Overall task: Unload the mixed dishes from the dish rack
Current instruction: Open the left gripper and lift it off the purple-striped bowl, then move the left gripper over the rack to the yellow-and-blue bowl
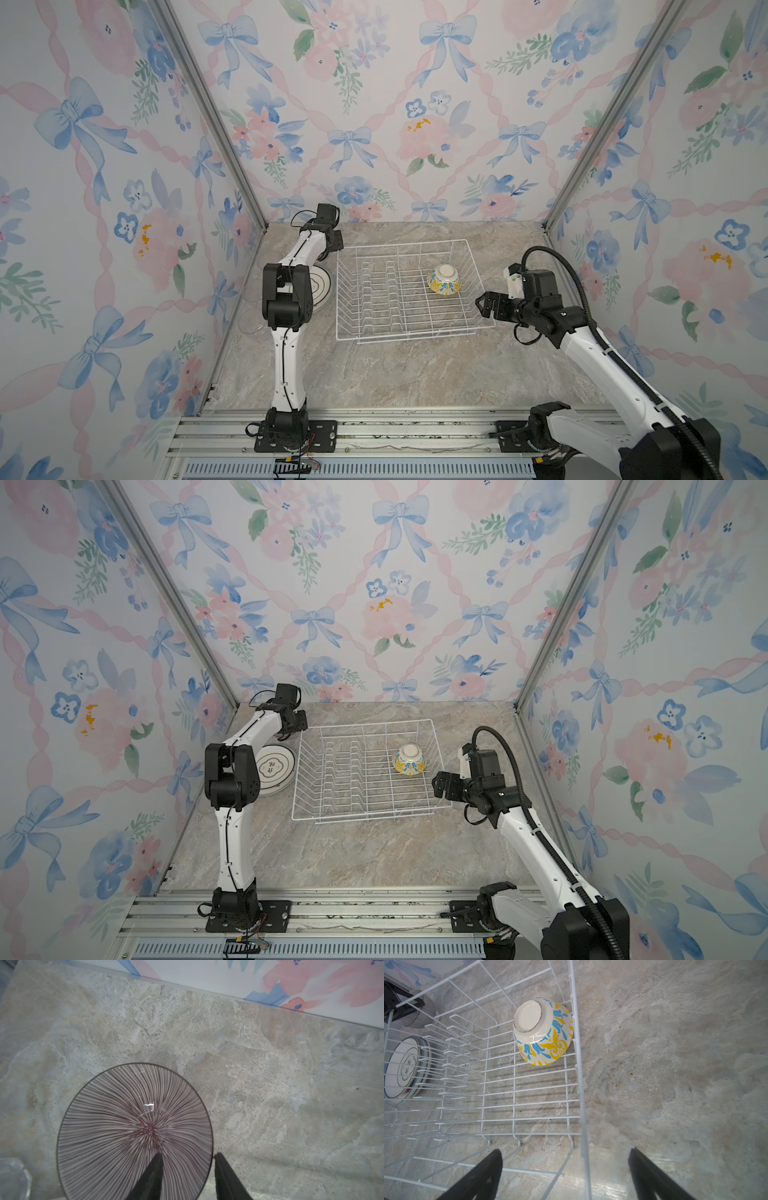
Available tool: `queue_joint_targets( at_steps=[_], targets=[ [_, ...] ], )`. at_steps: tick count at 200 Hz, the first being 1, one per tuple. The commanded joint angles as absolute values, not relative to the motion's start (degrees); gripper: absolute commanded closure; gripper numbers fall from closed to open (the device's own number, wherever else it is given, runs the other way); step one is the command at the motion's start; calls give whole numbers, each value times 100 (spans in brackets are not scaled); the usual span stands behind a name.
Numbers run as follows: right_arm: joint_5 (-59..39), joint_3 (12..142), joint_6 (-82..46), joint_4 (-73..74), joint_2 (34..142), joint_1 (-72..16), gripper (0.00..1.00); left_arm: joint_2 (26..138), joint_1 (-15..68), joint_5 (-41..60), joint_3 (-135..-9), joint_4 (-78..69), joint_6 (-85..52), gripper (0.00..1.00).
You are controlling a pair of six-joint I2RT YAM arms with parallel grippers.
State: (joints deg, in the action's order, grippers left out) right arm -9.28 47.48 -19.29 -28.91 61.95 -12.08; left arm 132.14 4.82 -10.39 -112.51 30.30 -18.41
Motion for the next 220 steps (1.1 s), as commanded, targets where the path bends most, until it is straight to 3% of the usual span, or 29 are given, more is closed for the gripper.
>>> queue_joint_targets(
  at_steps=[1, 111, 162, 220],
  targets=[
    [-985, 4763, -1932, -2895, 6165, -1169, 3, 13435, 439, -1066, -11314, 3076, -1861, 55],
    [-901, 4864, -1860, -2943, 6125, -1142, 1, 12110, 396, -916, -10701, 3067, -2269, 24],
    [-922, 5067, -1840, -3041, 6066, -1116, 1, 11088, 452, -888, -9789, 2994, -2576, 15],
    [-949, 5139, -1955, -2919, 6234, -1103, 1, 9750, 900, -1007, -8663, 2522, -2778, 12]
  ],
)
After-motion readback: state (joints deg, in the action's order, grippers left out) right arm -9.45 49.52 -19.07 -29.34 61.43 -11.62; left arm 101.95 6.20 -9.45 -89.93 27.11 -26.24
